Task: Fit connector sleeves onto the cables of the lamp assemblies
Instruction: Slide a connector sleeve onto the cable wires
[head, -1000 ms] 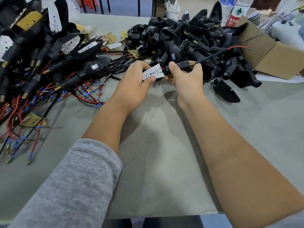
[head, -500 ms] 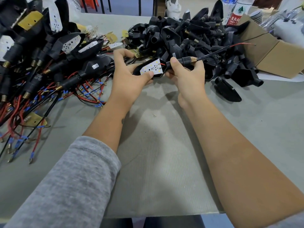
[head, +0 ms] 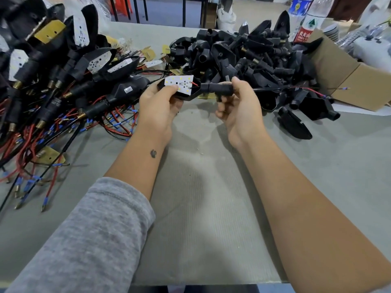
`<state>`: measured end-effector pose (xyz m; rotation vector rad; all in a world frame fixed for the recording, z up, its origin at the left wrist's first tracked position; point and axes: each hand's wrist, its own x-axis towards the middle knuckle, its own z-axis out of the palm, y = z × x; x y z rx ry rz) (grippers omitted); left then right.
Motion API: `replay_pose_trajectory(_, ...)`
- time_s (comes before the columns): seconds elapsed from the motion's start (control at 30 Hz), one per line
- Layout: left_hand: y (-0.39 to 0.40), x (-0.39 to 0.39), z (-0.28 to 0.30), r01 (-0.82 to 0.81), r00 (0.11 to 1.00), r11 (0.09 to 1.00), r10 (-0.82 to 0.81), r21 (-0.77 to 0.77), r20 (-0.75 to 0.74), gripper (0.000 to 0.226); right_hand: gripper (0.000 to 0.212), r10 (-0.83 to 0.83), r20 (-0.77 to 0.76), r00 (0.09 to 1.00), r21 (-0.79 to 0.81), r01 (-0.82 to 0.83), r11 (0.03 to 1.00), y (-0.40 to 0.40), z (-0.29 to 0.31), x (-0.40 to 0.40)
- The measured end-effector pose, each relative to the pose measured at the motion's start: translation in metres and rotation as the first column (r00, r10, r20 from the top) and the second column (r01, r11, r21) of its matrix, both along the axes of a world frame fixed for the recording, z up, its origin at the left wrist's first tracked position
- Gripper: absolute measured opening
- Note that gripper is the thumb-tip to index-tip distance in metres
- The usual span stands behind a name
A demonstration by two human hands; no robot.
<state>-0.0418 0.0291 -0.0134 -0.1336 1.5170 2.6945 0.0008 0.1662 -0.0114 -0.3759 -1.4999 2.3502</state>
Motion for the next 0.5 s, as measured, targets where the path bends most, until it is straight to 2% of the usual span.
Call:
replay_pose_trajectory(0.1,-0.002,-0.001,0.000,0.043,0.998,0.999,-0.043,-0.004,0.047,0.013,0.023,0.048,0.034,0.998,0.044,-0.049,0.998,-0.001,0.000,0.001)
replay_pose_trajectory(0.23,0.000,0.001,0.000,0.000,1.000,0.999,0.000,-0.036,-0.003,0.010,0.016,0.095,-0.021,0.995,0.099,-0.092,0.991,-0.004,0.000,0.003)
replay_pose_trajectory(0.4,-0.005,-0.007,-0.004,-0.125,0.992,0.985,0.120,-0.115,-0.047,0.016,0.010,0.160,-0.072,0.985,0.323,-0.128,0.938,-0.005,0.000,0.006)
replay_pose_trajectory(0.47,-0.006,-0.010,-0.006,-0.170,0.985,0.977,0.170,-0.130,-0.014,0.022,0.011,0.187,-0.084,0.979,0.419,-0.136,0.898,-0.007,-0.002,0.006)
replay_pose_trajectory(0.5,-0.006,-0.010,-0.006,-0.180,0.983,0.977,0.182,-0.112,0.011,0.018,0.011,0.199,-0.089,0.976,0.442,-0.140,0.886,-0.007,-0.003,0.006)
